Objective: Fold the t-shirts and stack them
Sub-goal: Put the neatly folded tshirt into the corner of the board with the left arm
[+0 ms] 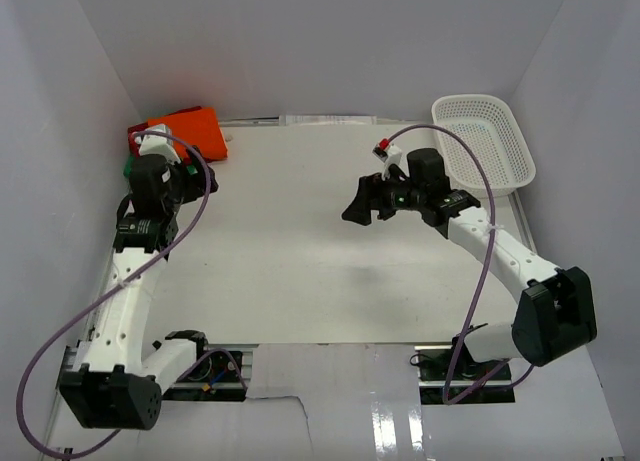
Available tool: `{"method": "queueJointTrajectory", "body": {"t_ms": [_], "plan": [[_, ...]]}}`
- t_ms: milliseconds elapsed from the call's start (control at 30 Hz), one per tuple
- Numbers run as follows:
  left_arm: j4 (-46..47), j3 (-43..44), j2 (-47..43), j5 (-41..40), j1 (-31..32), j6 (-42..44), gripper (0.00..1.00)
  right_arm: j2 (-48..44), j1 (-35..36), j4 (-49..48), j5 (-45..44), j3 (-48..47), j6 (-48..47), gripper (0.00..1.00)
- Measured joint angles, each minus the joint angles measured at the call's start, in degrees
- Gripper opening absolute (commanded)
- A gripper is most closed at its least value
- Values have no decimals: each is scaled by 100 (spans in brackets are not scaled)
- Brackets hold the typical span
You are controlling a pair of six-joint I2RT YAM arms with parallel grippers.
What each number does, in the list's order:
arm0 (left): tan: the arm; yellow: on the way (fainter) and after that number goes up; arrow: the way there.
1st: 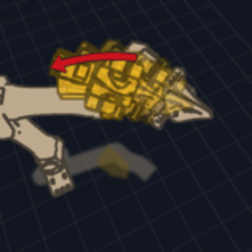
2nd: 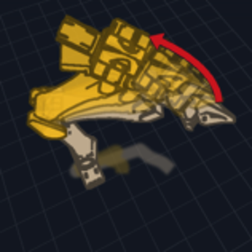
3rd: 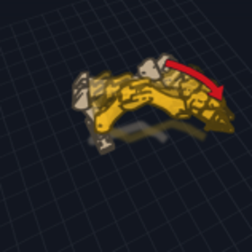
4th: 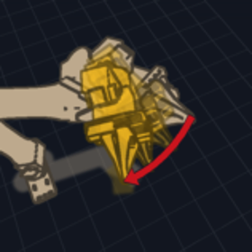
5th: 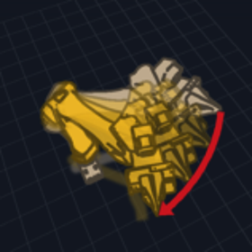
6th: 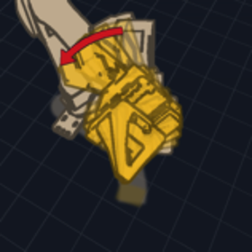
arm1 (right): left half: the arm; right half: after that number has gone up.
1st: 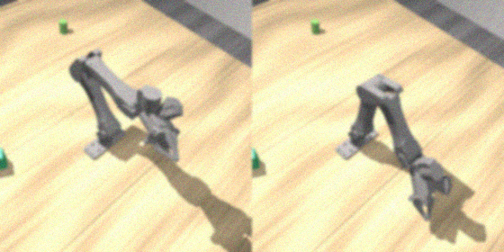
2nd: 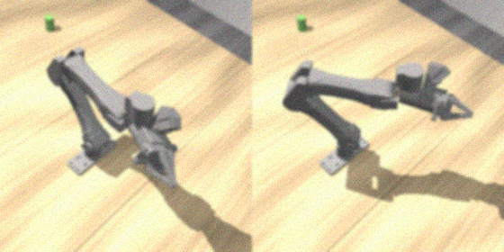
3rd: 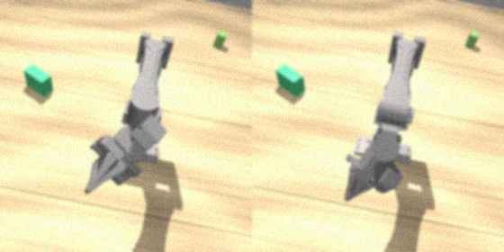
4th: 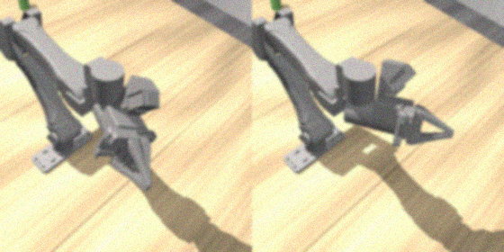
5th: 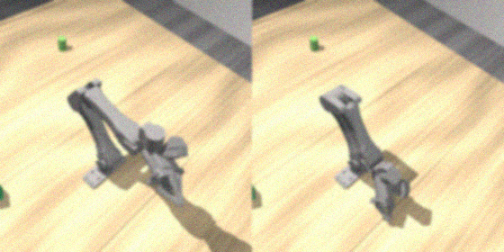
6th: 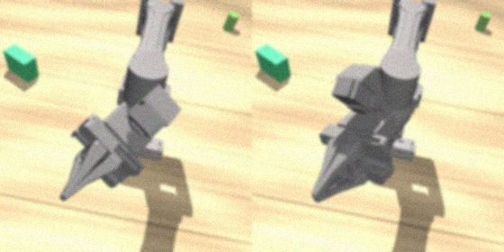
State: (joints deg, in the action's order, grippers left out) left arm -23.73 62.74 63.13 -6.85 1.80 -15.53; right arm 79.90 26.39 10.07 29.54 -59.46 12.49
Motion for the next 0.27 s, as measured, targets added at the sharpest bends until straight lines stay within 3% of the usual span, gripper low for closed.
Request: {"method": "queueJointTrajectory", "body": {"t_ms": [267], "plan": [[-323, -411, -1770, 752, 94, 7, 98, -621, 0, 46, 70, 0, -111, 90]]}}
